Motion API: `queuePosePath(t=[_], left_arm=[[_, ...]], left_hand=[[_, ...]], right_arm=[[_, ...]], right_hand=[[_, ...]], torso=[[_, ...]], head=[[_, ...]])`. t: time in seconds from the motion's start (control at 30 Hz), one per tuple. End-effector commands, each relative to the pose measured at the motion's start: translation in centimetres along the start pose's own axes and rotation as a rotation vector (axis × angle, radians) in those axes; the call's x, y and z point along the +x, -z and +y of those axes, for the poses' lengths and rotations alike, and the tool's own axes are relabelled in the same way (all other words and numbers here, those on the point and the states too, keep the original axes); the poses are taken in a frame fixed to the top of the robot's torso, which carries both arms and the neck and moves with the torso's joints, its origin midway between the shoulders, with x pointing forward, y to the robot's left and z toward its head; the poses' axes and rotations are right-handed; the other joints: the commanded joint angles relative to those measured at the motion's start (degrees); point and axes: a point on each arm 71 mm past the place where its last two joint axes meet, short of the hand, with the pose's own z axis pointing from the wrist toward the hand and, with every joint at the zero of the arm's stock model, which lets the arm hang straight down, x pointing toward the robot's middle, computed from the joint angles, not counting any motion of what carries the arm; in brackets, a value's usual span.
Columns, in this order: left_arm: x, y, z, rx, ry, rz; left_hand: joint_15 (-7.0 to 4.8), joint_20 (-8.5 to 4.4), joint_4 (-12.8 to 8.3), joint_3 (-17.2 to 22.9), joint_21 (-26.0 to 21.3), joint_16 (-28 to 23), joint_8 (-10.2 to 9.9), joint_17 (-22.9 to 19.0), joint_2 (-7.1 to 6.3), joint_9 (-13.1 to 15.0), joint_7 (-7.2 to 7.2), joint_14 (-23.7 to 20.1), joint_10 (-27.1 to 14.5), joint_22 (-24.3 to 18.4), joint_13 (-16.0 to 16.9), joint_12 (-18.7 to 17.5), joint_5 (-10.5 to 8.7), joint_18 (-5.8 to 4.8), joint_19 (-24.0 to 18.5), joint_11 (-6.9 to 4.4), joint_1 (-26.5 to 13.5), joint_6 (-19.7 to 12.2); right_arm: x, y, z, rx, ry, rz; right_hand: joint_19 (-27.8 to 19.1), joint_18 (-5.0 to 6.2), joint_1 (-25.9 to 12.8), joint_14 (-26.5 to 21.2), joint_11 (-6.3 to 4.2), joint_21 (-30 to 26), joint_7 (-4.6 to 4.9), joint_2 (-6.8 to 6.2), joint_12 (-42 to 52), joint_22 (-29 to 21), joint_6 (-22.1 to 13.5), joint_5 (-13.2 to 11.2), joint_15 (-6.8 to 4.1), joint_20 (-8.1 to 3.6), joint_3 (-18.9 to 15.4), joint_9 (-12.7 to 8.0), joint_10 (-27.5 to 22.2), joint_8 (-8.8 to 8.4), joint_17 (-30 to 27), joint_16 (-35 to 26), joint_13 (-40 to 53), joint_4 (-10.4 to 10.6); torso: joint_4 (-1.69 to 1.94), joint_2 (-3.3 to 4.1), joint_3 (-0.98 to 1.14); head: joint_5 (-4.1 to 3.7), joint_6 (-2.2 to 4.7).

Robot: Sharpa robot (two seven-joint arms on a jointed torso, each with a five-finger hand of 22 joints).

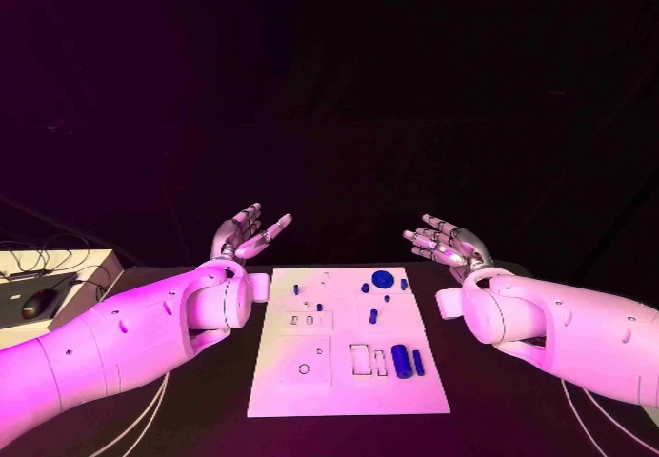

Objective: Assemble the parts on the task board

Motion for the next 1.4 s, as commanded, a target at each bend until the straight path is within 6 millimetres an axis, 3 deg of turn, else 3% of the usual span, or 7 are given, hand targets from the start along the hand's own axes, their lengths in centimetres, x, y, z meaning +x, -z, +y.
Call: queuePosePath(t=[0.03,0.3,0.5,0.9,1.17,1.33,1.4], left_arm=[[0.7,-0.2,-0.1,0.001,-0.001,0.078],[0.2,-0.1,0.1,-0.003,0.02,0.11],[0.0,0.0,0.0,0.009,0.039,0.14],[0.0,1.6,-1.2,0.024,0.06,0.233],[0.4,3.5,-2.7,0.027,0.082,0.294],[0.5,4.4,-3.5,0.029,0.098,0.328],[0.6,4.6,-3.7,0.031,0.102,0.336]], left_hand=[[0.47,0.54,0.86,0.04,0.42,0.27,0.34,0.08,-0.53,0.1,0.22,0.47,0.88,0.14,0.11,0.27,0.4,0.86,0.8,0.34,2.82,0.99],[2.72,2.0,0.78,0.91,0.77,0.5,0.75,0.24,0.32,0.37,1.71,2.64,4.8,0.31,0.35,0.65,0.34,0.72,2.17,2.05,3.32,4.26],[0.57,1.38,0.39,3.45,5.98,4.37,1.32,1.86,4.1,0.91,3.52,25.3,18.83,2.81,0.98,1.26,0.19,3.48,22.72,4.55,4.15,15.54],[-4.1,-2.2,-4.92,2.51,12.25,11.44,1.92,2.49,8.57,1.63,2.48,44.31,42.42,4.54,1.89,2.15,0.07,5.35,34.3,0.99,2.95,33.65],[-4.05,-3.6,-7.58,2.17,12.57,10.48,1.91,2.31,9.64,1.65,2.43,43.98,42.84,3.98,1.88,2.1,0.08,3.3,34.17,0.91,1.9,34.82],[-4.0,-3.83,-8.37,2.22,12.6,10.16,1.91,2.33,9.99,1.66,2.39,43.82,42.91,3.47,1.88,2.1,0.08,2.89,34.03,0.89,1.66,34.98],[-3.95,-3.81,-8.45,2.21,12.55,10.06,1.91,2.3,10.02,1.66,2.42,43.69,42.91,3.38,1.88,2.1,0.08,2.83,33.93,0.91,1.65,34.94]], right_arm=[[0.6,-0.3,-0.1,0.027,0.015,0.154],[-1.3,-1.5,0.4,-0.127,0.378,0.16],[-1.2,-2.1,0.5,-0.199,0.593,0.188],[-0.5,-3.6,1.7,-0.172,0.932,0.259],[0.2,-4.6,3.5,-0.189,1.054,0.204],[0.5,-5.3,4.5,-0.236,1.08,0.168],[0.6,-5.5,4.7,-0.25,1.091,0.164]], right_hand=[[3.36,0.35,5.83,6.03,-0.78,0.64,6.37,0.08,0.7,0.32,8.17,-0.69,-0.44,-0.21,0.07,0.49,9.03,0.8,0.36,0.51,0.46,-3.17],[20.62,1.01,8.54,30.45,-3.82,4.65,4.33,0.27,1.54,1.59,24.7,-1.27,-4.19,-3.45,1.95,1.24,31.04,1.6,1.27,1.59,1.3,-5.62],[27.85,1.52,8.21,40.21,-6.03,7.48,3.1,-0.43,1.77,2.34,38.16,-1.26,-7.82,-7.06,5.73,1.91,38.88,2.39,1.83,2.78,1.46,-7.47],[45.34,2.8,7.29,57.96,-8.36,24.1,2.07,-4.17,1.93,11.52,40.19,1.89,-14.56,-16.33,-0.08,1.98,41.04,2.23,13.47,24.06,1.61,-7.07],[46.37,5.65,7.91,52.7,-7.59,34.52,1.35,-5.02,2.19,21.32,39.88,1.75,-13.17,-15.2,-3.85,2.08,37.28,2.3,39.86,49.13,1.74,-4.38],[51.64,7.44,9.53,54.16,-7.96,37.22,0.3,-7.43,1.59,24.95,39.0,1.16,-13.73,-15.32,-2.01,2.1,36.08,2.28,29.12,24.5,1.57,-1.55],[56.23,4.59,9.56,57.37,-8.92,52.85,0.24,-6.65,1.63,42.99,40.83,1.07,-14.82,-16.4,-0.78,2.13,41.61,2.37,31.86,28.78,1.56,-2.27]], torso=[[0.0,-0.01,0.0],[0.08,-0.05,-0.16],[0.24,0.16,-0.21],[1.86,2.56,-0.66],[3.19,4.31,-1.5],[4.28,5.25,-2.08],[4.6,5.51,-2.24]], head=[[0.01,-0.01],[-0.59,-1.49],[-0.97,-2.21],[-2.67,-2.56],[-3.87,-2.33],[-4.73,-2.15],[-5.04,-2.14]])
